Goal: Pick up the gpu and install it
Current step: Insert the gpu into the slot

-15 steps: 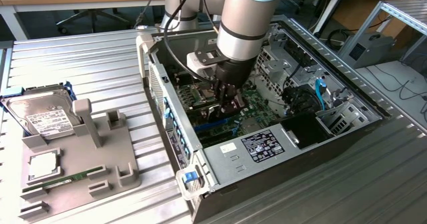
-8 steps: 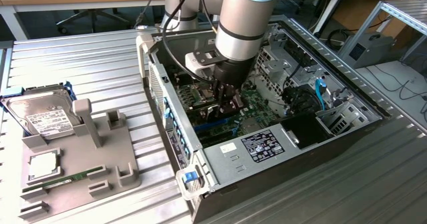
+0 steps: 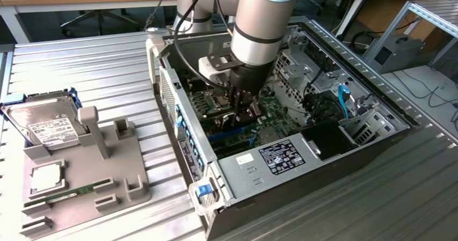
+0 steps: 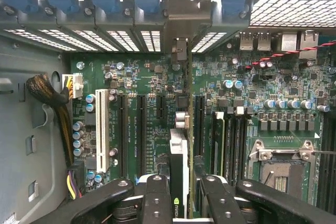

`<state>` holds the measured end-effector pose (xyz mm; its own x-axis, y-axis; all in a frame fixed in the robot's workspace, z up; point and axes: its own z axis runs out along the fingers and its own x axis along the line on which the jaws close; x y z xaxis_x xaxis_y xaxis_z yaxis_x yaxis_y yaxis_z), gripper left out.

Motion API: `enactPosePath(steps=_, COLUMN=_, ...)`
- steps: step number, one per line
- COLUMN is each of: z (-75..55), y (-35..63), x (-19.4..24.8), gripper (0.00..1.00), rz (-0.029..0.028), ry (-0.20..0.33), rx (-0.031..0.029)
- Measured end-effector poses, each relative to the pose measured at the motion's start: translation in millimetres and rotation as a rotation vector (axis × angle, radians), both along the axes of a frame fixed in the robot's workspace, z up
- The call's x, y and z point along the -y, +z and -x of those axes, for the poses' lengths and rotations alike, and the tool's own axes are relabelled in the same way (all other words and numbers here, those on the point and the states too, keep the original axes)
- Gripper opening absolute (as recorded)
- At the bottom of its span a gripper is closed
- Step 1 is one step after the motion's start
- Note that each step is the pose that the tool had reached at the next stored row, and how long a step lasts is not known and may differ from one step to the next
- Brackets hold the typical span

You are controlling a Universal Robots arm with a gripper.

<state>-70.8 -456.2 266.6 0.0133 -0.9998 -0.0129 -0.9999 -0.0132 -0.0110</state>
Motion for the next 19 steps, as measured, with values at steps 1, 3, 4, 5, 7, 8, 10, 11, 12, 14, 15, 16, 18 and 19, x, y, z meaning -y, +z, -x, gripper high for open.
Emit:
enactPosePath(steps=1, z=0.1, y=0.0, x=0.0, gripper=0.27, rz=0.0001, ry=0.0, rx=0.0)
enactPosePath(steps=3, z=0.3, y=0.0, x=0.0, gripper=0.27, rz=0.0001, ry=0.0, rx=-0.0001)
enactPosePath(steps=4, z=0.4, y=-0.3, x=0.1, gripper=0.27, rz=0.0, ry=0.0, rx=0.0)
enactPosePath(steps=5, z=0.5, y=-0.6, x=0.1, gripper=0.27, rz=-0.0001, ry=0.0, rx=0.0)
enactPosePath(steps=7, z=0.7, y=-1.3, x=0.0, gripper=0.27, rz=0.0002, ry=0.0, rx=-0.0001)
enactPosePath(steps=8, z=0.8, y=-1.3, x=0.0, gripper=0.27, rz=0.0002, ry=0.0, rx=-0.0001)
enactPosePath(steps=10, z=0.9, y=-1.8, x=0.0, gripper=0.27, rz=0.0, ry=0.0, rx=0.0)
enactPosePath(steps=11, z=1.0, y=-2.1, x=0.0, gripper=0.27, rz=-0.0001, ry=0.0, rx=0.0001)
enactPosePath(steps=12, z=1.1, y=-2.1, x=0.0, gripper=0.27, rz=0.0001, ry=0.0, rx=-0.0001)
enactPosePath(steps=14, z=1.1, y=-2.1, x=0.0, gripper=0.27, rz=0.0002, ry=0.0, rx=-0.0001)
enactPosePath(steps=15, z=1.1, y=-2.1, x=0.0, gripper=0.27, rz=0.0002, ry=0.0, rx=-0.0001)
enactPosePath(steps=16, z=1.1, y=-2.3, x=0.0, gripper=0.27, rz=0.0, ry=0.0, rx=-0.0001)
enactPosePath(steps=18, z=1.1, y=-2.6, x=0.0, gripper=0.27, rz=0.0001, ry=-0.003, rx=-0.0001)
enactPosePath(steps=19, z=1.1, y=-2.6, x=0.0, gripper=0.27, rz=0.0001, ry=-0.004, rx=-0.0001)
